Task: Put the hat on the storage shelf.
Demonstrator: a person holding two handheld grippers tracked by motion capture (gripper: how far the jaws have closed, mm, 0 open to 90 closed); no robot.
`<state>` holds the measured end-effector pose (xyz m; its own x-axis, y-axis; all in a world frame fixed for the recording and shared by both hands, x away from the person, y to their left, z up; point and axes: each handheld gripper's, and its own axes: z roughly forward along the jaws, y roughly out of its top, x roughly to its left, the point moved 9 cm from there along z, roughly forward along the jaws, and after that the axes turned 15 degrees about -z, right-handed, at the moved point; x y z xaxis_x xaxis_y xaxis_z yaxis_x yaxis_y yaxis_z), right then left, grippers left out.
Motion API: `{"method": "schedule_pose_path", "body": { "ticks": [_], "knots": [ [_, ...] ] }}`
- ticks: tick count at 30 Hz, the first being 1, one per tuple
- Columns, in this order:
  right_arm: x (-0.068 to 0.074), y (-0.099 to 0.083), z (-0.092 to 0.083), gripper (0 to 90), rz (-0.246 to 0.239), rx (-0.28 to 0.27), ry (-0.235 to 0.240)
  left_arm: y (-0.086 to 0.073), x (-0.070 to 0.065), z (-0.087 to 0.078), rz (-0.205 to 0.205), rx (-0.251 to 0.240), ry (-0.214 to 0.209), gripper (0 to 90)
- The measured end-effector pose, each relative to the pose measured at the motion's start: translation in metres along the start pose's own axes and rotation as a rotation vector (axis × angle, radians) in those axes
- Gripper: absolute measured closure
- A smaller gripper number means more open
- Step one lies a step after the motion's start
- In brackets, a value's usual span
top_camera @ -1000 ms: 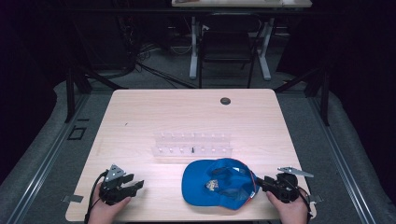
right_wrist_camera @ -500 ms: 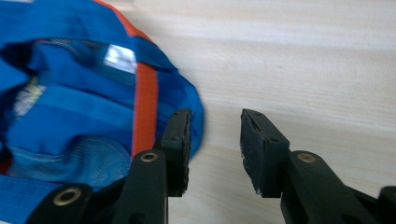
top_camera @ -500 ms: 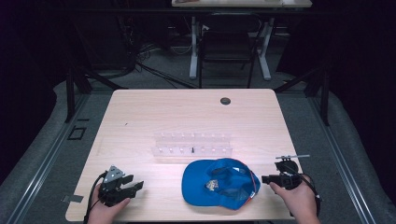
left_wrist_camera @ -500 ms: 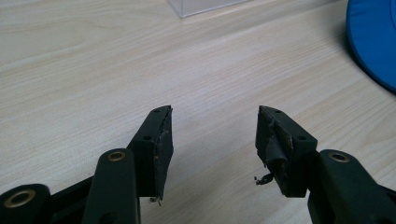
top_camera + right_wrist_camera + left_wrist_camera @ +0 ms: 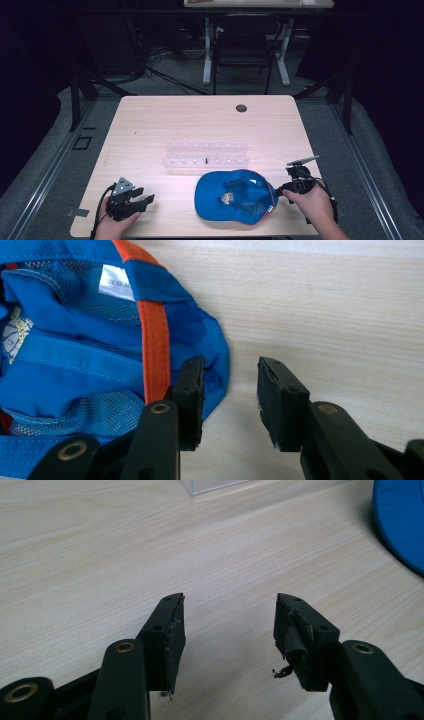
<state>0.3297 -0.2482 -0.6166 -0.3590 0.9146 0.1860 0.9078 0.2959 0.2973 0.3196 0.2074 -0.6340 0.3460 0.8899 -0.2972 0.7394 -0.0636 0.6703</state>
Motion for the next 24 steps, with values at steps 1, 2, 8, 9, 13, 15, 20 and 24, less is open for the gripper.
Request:
{"method": "schedule_pose_path", "body": {
  "ticks": [1, 2, 8, 9, 13, 15, 20, 24],
  "knots": [
    [0.001, 0.0, 0.001, 63.2, -0.003, 0.004, 0.001, 0.0, 0.0, 0.0, 0.0, 0.0, 0.0, 46.5],
    [0.003, 0.001, 0.003, 63.3, 0.005, 0.014, 0.002, 0.0, 0.0, 0.0, -0.001, 0.0, -0.002, 46.5],
    [0.008, 0.003, 0.01, 65.3, 0.007, 0.059, 0.001, 0.0, -0.001, 0.0, -0.002, -0.002, -0.003, 46.5],
    [0.009, 0.004, 0.011, 65.9, 0.018, 0.065, -0.003, 0.0, -0.001, 0.0, -0.002, -0.002, -0.003, 46.5],
    [0.009, 0.003, 0.013, 69.0, 0.009, 0.103, -0.009, 0.0, -0.001, 0.0, 0.002, 0.001, -0.003, 46.5],
    [0.009, 0.003, 0.014, 69.8, 0.014, 0.104, -0.009, 0.0, -0.001, 0.001, 0.0, 0.002, -0.003, 46.5],
    [0.011, 0.003, 0.018, 72.9, -0.018, 0.12, -0.041, -0.001, -0.002, 0.001, 0.003, 0.012, -0.003, 46.5],
    [0.013, 0.004, 0.02, 74.6, -0.028, 0.134, -0.06, -0.001, -0.002, 0.001, 0.006, 0.009, -0.005, 46.5]
  ]
}}
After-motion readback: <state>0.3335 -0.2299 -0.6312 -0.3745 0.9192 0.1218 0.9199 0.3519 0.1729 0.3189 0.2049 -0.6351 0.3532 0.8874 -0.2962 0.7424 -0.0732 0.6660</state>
